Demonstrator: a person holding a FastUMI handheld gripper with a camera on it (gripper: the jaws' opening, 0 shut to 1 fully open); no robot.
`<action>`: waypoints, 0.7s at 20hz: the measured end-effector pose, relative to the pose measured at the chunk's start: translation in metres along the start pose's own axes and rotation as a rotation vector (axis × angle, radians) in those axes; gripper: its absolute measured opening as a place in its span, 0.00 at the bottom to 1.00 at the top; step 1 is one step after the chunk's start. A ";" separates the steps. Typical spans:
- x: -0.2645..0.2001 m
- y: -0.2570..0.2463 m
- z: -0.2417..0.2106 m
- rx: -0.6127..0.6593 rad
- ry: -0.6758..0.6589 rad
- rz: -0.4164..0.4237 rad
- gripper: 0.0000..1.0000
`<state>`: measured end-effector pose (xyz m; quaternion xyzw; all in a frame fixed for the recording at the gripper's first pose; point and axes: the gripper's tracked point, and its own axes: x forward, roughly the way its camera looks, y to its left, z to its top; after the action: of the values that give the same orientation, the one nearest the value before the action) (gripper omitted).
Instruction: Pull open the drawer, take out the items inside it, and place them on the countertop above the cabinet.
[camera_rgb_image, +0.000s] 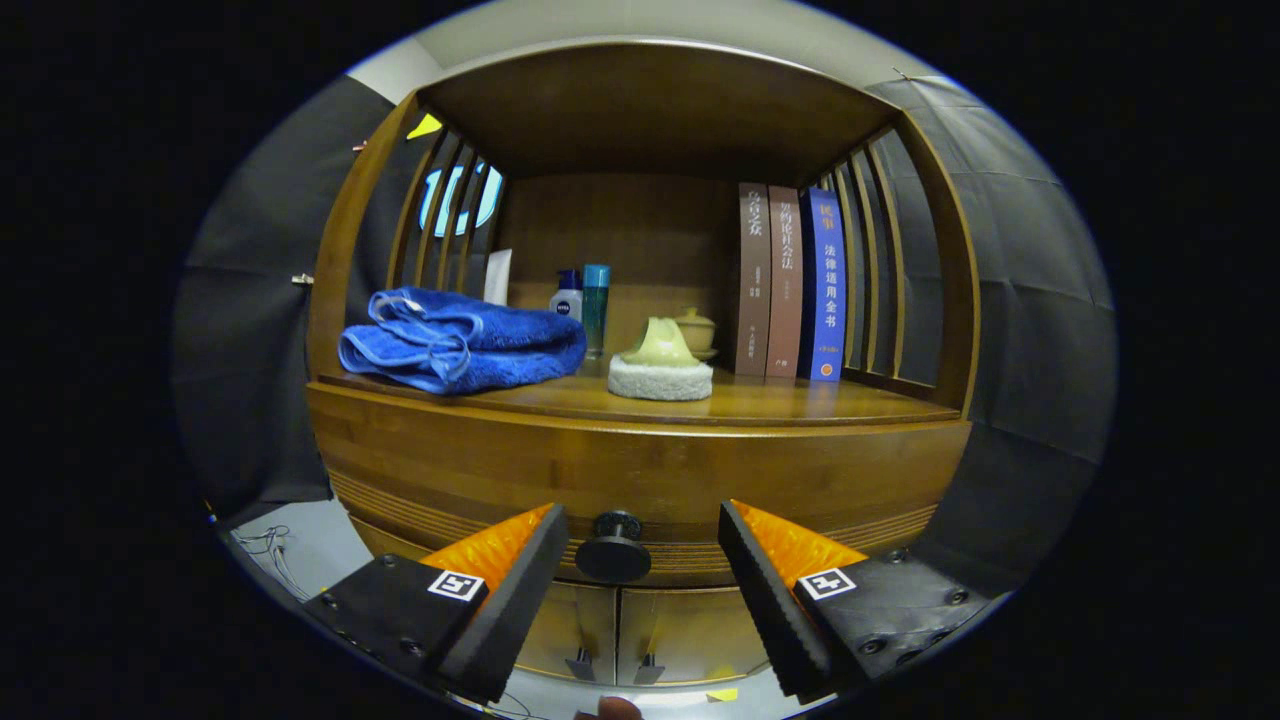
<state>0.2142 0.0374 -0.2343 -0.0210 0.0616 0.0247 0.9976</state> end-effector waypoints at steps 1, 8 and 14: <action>-0.009 -0.001 0.007 -0.006 -0.008 0.002 0.98; -0.090 -0.011 0.082 -0.019 -0.105 -0.001 0.98; -0.158 -0.041 0.145 -0.028 -0.141 -0.060 0.98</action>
<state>0.0775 -0.0039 -0.0690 -0.0350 -0.0097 -0.0027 0.9993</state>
